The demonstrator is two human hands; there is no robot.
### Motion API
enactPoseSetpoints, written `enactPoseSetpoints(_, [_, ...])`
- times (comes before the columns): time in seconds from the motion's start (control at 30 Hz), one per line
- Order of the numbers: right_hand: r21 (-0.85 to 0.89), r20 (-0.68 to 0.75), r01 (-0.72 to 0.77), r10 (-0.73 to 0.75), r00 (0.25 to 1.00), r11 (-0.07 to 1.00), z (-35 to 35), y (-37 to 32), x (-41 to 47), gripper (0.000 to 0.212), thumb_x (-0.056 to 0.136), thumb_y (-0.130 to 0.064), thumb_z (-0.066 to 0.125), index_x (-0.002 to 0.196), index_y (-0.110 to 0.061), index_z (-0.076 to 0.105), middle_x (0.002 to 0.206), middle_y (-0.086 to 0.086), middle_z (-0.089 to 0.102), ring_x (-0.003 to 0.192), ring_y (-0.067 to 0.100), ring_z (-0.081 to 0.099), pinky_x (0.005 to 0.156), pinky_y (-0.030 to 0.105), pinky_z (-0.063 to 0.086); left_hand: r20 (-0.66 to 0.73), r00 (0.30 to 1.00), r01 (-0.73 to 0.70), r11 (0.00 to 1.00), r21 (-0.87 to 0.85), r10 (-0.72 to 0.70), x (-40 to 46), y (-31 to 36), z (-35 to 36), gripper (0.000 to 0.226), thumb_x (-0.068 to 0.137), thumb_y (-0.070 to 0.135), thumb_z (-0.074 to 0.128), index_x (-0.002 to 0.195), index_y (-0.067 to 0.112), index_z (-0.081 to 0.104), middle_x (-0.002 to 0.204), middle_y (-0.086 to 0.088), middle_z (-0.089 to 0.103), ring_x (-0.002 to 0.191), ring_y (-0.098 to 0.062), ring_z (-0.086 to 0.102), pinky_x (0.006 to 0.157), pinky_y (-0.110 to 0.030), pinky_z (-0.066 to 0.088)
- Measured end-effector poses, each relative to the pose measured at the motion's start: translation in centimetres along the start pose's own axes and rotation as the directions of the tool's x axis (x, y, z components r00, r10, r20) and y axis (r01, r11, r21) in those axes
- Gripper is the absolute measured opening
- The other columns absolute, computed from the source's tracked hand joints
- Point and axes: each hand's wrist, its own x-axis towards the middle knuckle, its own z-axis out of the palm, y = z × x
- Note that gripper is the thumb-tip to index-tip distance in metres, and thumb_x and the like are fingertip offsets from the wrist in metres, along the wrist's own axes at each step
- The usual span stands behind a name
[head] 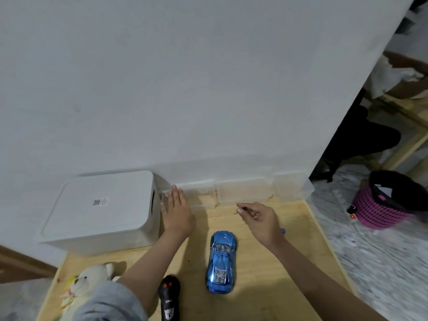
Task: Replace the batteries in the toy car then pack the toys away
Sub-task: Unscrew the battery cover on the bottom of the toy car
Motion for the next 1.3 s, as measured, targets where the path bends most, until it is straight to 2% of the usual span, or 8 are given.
enactPoseSetpoints(0.2, [0.269, -0.08, -0.26, 0.29, 0.953, 0.927, -0.6, 1.4, -0.5, 0.007, 0.086, -0.01, 0.067, 0.087, -0.014, 0.073, 0.074, 0.001, 0.071, 0.072, 0.017, 0.068, 0.068, 0.03, 0.058, 0.073, 0.996, -0.045, 0.999, -0.01, 0.045, -2.9, 3.4, 0.4, 0.078, 0.095, 0.043, 0.042, 0.151, 0.007, 0.001, 0.158, -0.017, -0.006, 0.147, -0.031, -0.004, 0.118, -0.049, 0.006])
enactPoseSetpoints(0.4, [0.355, -0.072, -0.388, 0.439, 0.896, 0.851, -1.6, 3.1, -1.3, 0.013, 0.086, -0.012, 0.067, 0.076, -0.018, 0.07, 0.067, 0.002, 0.068, 0.068, 0.017, 0.067, 0.06, 0.026, 0.054, 0.173, 0.98, -0.086, 0.994, -0.06, 0.095, -6.4, 7.6, 1.9, 0.083, 0.087, 0.055, 0.05, 0.149, 0.017, 0.01, 0.155, -0.012, 0.02, 0.14, -0.031, 0.026, 0.114, -0.052, 0.022])
enactPoseSetpoints(0.6, [0.362, -0.013, -0.438, 0.475, 0.88, 0.823, -3.3, 4.5, -2.3, 0.016, 0.086, -0.009, 0.066, 0.07, -0.012, 0.069, 0.064, 0.006, 0.063, 0.063, 0.017, 0.064, 0.057, 0.022, 0.053, 0.367, 0.93, 0.01, 0.999, 0.038, -0.023, -8.6, 10.0, 3.6, 0.084, 0.086, 0.034, 0.06, 0.149, 0.035, 0.004, 0.155, -0.018, 0.006, 0.13, -0.039, 0.035, 0.095, -0.043, 0.044])
enactPoseSetpoints(0.8, [0.339, 0.039, -0.462, 0.479, 0.877, 0.82, -4.7, 5.6, -3.0, 0.025, 0.085, -0.008, 0.067, 0.062, -0.013, 0.065, 0.056, 0.001, 0.061, 0.065, 0.021, 0.062, 0.065, 0.034, 0.053, 0.294, 0.952, 0.069, 0.996, 0.059, -0.083, -9.1, 10.8, 4.9, 0.074, 0.089, 0.017, 0.055, 0.146, 0.037, 0.014, 0.145, -0.018, 0.019, 0.116, -0.034, 0.04, 0.073, -0.031, 0.046])
enactPoseSetpoints(1.0, [0.329, 0.095, -0.454, 0.45, 0.888, 0.828, -6.0, 6.0, -3.5, 0.019, 0.086, -0.011, 0.067, 0.068, -0.007, 0.068, 0.062, 0.006, 0.062, 0.066, 0.02, 0.062, 0.067, 0.037, 0.053, 0.316, 0.932, 0.183, 0.983, 0.017, -0.179, -9.2, 11.1, 5.4, 0.074, 0.087, 0.017, 0.056, 0.143, 0.042, 0.016, 0.137, -0.02, 0.027, 0.108, -0.034, 0.047, 0.075, -0.034, 0.05])
enactPoseSetpoints(1.13, [0.368, 0.107, -0.459, 0.453, 0.885, 0.809, -6.8, 5.3, -3.1, 0.019, 0.087, -0.01, 0.065, 0.068, -0.005, 0.065, 0.063, 0.007, 0.06, 0.064, 0.017, 0.061, 0.064, 0.029, 0.052, 0.248, 0.956, 0.19, 0.976, -0.111, -0.158, -9.5, 11.1, 4.6, 0.071, 0.086, 0.027, 0.058, 0.142, 0.045, 0.018, 0.127, -0.014, 0.033, 0.098, -0.032, 0.052, 0.073, -0.033, 0.047])
enactPoseSetpoints(1.2, [0.417, 0.102, -0.461, 0.464, 0.88, 0.783, -7.3, 4.6, -2.7, 0.017, 0.087, -0.01, 0.065, 0.072, -0.003, 0.066, 0.064, 0.007, 0.06, 0.063, 0.016, 0.061, 0.061, 0.025, 0.055, 0.219, 0.97, 0.164, 0.943, -0.29, -0.101, -9.5, 11.0, 4.1, 0.073, 0.085, 0.031, 0.061, 0.143, 0.044, 0.017, 0.124, -0.014, 0.038, 0.085, -0.028, 0.055, 0.071, -0.032, 0.048])
enactPoseSetpoints(1.3, [0.53, 0.143, -0.53, 0.546, 0.825, 0.662, -8.2, 3.5, -2.0, 0.013, 0.088, -0.013, 0.064, 0.079, -0.004, 0.067, 0.065, 0.006, 0.063, 0.062, 0.014, 0.061, 0.061, 0.026, 0.056, 0.087, 0.995, 0.018, 0.753, -0.658, 0.053, -9.6, 11.6, 3.1, 0.071, 0.085, 0.024, 0.066, 0.141, 0.036, 0.025, 0.117, -0.009, 0.056, 0.081, -0.017, 0.06, 0.075, -0.029, 0.052])
